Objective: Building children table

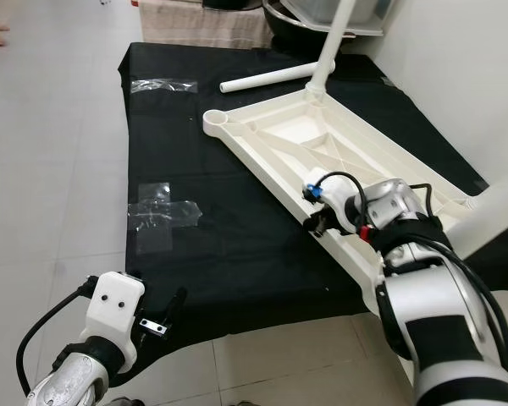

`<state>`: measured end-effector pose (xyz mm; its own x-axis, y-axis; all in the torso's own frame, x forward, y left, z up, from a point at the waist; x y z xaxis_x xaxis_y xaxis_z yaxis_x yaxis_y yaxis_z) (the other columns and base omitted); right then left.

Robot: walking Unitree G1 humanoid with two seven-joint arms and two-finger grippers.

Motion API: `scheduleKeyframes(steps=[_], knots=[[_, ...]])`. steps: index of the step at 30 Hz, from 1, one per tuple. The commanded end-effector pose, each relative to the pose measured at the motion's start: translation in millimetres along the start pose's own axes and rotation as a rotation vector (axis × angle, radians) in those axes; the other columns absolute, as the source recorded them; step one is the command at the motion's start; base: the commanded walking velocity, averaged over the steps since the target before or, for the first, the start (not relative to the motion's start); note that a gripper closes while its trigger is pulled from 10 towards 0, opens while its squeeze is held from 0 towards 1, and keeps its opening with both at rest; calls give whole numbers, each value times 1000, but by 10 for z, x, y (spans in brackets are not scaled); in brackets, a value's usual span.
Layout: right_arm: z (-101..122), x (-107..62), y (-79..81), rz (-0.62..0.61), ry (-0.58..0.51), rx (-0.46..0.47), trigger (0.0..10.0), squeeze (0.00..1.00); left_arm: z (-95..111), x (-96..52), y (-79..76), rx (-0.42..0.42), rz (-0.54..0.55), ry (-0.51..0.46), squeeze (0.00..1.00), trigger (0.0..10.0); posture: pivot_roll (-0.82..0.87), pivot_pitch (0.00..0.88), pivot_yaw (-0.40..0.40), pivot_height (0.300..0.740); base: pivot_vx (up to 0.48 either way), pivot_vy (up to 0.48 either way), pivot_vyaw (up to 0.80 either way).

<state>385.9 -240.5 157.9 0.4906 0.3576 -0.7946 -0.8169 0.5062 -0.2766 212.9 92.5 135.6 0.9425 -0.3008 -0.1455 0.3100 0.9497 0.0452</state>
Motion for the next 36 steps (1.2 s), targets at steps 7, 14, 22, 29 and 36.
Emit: scheduleKeyframes(steps=[7, 14, 22, 29, 36], knots=[[-201, 42, 343, 308, 67, -222, 0, 0, -34, 15, -11, -10, 0, 11, 0, 10000, 66, 168, -162, 740, 0, 0, 0], [-143, -75, 346, 344, 52, -503, 0, 0, -34, 34, -8, -10, 0, 10, 0, 10000, 63, 163, -161, 740, 0, 0, 0], [2, -161, 293, 309, 52, -748, 0, 0, -44, 41, 1, -11, 1, 11, 0, 10000, 64, 157, -151, 740, 0, 0, 0], [98, -181, 277, 297, 51, -847, 0, 0, -54, 44, 3, -8, 1, 13, 0, 10000, 69, 155, -153, 740, 0, 0, 0], [345, -154, 255, 230, 57, -1079, 0, 0, -61, 56, -3, -8, 0, 11, 0, 10000, 61, 153, -159, 740, 0, 0, 0]])
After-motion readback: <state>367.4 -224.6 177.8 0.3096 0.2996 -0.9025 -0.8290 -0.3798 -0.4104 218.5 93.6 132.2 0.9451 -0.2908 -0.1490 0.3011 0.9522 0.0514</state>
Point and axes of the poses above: a point about 5 cm out from each wrist's last joint towards the gripper, its own x axis pointing out of the wrist towards the gripper, its own z axis along the axis of the wrist's last joint, y = z × x, the point moved 3 cm from there along x, pointing out of the wrist towards the gripper, and after that the axes turned 2 degrees about -x, right-handed, at the moved point
